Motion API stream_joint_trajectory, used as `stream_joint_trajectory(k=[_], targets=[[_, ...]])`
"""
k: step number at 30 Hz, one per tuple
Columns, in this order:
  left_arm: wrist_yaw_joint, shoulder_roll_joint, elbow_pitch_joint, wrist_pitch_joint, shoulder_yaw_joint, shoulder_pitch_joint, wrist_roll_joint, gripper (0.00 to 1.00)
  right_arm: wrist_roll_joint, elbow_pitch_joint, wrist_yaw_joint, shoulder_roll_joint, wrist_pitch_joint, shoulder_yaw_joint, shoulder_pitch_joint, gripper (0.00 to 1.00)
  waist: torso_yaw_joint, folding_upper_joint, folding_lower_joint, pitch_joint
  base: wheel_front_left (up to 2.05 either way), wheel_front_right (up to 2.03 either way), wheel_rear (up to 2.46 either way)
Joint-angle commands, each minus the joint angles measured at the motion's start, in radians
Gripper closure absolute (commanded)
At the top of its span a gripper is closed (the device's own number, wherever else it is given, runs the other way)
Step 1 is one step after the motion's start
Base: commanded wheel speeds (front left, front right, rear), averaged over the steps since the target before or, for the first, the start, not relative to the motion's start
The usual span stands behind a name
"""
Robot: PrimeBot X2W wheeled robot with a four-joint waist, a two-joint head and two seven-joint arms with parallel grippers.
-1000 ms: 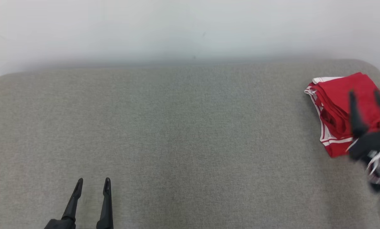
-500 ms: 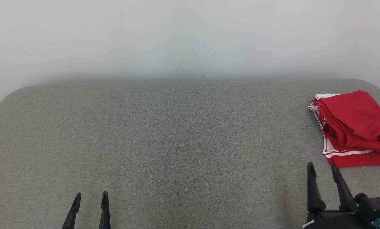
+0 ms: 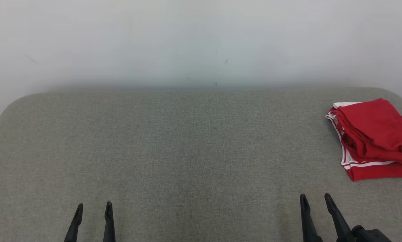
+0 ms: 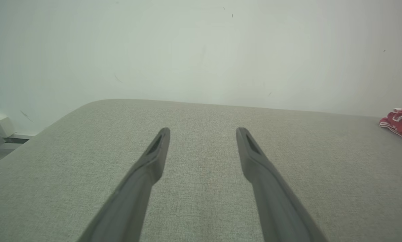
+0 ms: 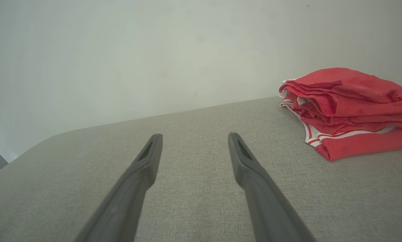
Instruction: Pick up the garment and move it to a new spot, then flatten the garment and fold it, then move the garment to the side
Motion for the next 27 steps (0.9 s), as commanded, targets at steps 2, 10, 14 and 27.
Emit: stream_joint_trajectory(k=[2,10,14,27], targets=[[0.006,-0.001,-0.006,-0.001,0.003,0.019,0.007,0.0,0.001,0.006,-0.002,0.0,-0.001,0.014,0.011,0.0,0.002,0.0,0.0,-0.001,0.0,0.0,0.0],[0.021,-0.001,-0.016,-0.001,0.005,0.018,0.002,0.0,0.009,0.003,-0.002,0.0,-0.001,0.028,0.013,0.0,0.011,0.0,0.0,-0.003,0.0,0.0,0.0],[0.017,-0.001,-0.01,-0.001,0.005,0.018,-0.003,0.0,0.01,0.005,-0.002,0.0,-0.001,0.026,0.013,0.0,0.012,0.0,0.0,-0.002,0.0,0.0,0.0],[0.015,-0.002,0.005,-0.001,0.005,0.012,-0.012,0.0,0.009,0.009,-0.002,0.0,-0.001,0.016,0.013,0.0,0.008,0.0,0.0,0.003,0.0,0.0,0.0]])
